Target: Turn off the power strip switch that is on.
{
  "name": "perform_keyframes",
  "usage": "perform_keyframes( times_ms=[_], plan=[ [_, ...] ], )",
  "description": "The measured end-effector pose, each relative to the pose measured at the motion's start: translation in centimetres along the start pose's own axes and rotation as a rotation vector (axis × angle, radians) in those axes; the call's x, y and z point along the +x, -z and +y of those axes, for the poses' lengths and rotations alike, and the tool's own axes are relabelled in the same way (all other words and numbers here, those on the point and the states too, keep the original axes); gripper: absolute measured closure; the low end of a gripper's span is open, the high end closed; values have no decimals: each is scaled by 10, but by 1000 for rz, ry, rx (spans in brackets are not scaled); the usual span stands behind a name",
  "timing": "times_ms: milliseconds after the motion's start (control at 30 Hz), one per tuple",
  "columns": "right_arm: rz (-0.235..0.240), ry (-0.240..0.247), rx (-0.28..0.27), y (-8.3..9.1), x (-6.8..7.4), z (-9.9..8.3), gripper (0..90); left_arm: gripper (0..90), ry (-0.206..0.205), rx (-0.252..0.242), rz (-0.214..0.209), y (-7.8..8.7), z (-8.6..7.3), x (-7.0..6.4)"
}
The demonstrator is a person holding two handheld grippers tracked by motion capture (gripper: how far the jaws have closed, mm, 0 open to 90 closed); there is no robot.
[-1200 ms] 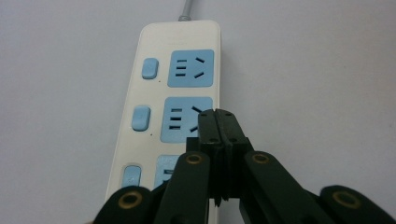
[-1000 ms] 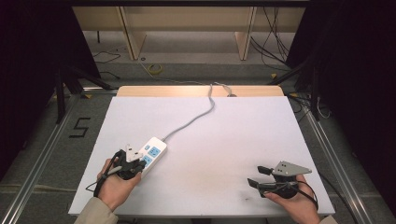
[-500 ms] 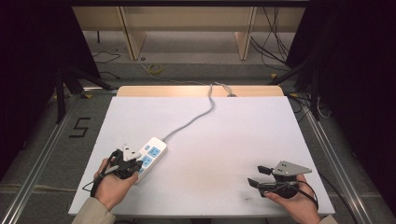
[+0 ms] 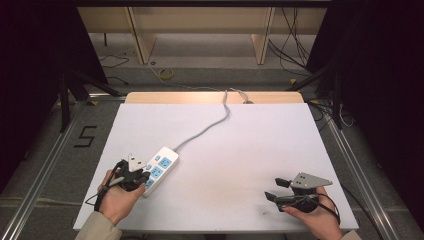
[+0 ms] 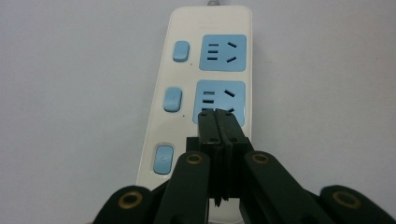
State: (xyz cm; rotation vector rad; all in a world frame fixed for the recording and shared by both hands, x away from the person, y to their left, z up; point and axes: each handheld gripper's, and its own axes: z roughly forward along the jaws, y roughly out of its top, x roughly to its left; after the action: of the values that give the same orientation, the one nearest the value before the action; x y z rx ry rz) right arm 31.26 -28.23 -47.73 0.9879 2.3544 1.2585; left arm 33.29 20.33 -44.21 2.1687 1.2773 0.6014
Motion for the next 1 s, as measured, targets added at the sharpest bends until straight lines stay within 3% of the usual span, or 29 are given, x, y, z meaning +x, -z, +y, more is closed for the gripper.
perform_keyframes(
  times_ms=[1000],
  plan=[
    [1,2,-4,0,-1,0,362,895,15,15,15,3,-2,11]
  ],
)
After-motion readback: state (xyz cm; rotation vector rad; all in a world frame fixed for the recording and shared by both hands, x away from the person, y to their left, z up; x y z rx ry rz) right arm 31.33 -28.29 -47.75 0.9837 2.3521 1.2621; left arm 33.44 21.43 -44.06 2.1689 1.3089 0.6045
